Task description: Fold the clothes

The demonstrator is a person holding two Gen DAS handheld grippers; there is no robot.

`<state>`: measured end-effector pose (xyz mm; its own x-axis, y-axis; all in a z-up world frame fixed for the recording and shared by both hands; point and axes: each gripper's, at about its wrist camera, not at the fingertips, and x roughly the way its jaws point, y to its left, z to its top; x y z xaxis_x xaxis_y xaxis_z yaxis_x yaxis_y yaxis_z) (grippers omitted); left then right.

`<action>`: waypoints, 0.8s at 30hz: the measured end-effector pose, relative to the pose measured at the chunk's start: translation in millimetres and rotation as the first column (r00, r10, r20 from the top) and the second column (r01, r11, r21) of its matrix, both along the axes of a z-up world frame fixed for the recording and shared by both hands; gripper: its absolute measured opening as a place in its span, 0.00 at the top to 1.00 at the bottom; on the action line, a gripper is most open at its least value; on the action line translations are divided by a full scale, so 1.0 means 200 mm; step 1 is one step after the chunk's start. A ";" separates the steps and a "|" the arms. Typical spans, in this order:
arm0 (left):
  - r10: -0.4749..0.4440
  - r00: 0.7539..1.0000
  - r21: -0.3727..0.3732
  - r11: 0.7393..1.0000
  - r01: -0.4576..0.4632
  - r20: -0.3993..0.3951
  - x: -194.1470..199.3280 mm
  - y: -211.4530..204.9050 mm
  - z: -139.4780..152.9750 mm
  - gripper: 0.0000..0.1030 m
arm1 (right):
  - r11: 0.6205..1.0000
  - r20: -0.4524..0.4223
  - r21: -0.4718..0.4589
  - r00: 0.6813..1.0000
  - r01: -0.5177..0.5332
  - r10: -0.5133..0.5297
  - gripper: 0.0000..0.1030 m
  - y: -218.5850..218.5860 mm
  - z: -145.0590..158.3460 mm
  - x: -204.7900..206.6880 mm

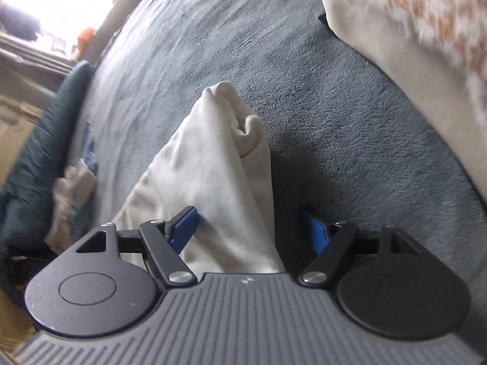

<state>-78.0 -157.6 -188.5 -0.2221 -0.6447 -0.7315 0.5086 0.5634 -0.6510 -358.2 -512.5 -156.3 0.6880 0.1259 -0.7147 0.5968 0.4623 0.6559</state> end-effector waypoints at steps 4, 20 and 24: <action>0.050 0.999 -0.054 0.997 -0.051 -0.019 0.03 -0.05 -0.04 0.36 | 0.996 0.099 0.091 0.995 -0.012 0.003 0.22 -0.08 -0.06 0.07; -0.008 0.999 0.130 0.991 0.012 -0.035 -0.06 -0.16 0.02 0.44 | 0.932 0.155 0.239 0.958 -0.273 0.241 0.23 -0.02 -0.11 0.19; -0.016 0.999 0.247 0.969 0.009 0.029 -0.11 -0.25 0.07 0.44 | 0.933 0.136 0.200 0.951 -0.299 0.276 0.25 0.00 -0.08 0.27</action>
<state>-100.6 -207.0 -173.9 -0.2040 -0.4410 -0.8740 0.5342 0.6980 -0.4769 -305.2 -512.6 -173.1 0.6683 0.4727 -0.5744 0.3821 0.4445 0.8102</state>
